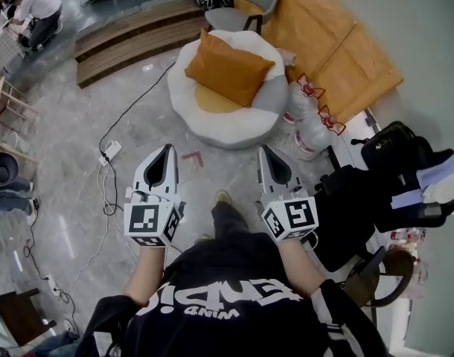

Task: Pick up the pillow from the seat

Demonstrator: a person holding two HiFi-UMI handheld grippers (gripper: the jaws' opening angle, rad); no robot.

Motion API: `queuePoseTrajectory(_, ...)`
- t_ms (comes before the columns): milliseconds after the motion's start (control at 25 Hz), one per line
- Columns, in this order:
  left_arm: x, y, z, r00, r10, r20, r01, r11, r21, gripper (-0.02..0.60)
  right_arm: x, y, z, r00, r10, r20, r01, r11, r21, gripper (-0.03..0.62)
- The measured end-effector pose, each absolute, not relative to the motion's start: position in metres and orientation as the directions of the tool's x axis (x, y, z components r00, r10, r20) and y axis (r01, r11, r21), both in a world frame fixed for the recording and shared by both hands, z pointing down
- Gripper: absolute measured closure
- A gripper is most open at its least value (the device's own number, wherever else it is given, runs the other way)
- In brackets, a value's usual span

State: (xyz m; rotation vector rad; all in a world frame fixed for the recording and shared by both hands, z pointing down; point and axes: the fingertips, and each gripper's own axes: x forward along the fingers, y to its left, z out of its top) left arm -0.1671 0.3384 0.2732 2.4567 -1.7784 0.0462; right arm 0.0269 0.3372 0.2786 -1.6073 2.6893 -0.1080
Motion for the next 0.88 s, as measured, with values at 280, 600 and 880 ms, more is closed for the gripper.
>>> queuePoseTrajectory(280, -0.162, 0.282, 0.270, 0.319, -0.943, 0.095, -0.947, -0.315, 0.055, 0.572, 0.035, 0.278, 0.277, -0.471, -0.882, 0.017, -0.880, 0.469, -0.075, 0.574)
queuePoseTrajectory(600, -0.148, 0.218, 0.260, 0.316, -0.945, 0.089, -0.949, -0.313, 0.044, 0.572, 0.051, 0.216, 0.269, -0.471, -0.882, 0.014, -0.881, 0.469, -0.072, 0.573)
queuePoseTrajectory(880, -0.120, 0.171, 0.259, 0.311, -0.946, 0.087, -0.950, -0.309, 0.037, 0.572, 0.081, 0.170, 0.272, -0.470, -0.883, 0.017, -0.880, 0.467, -0.084, 0.572)
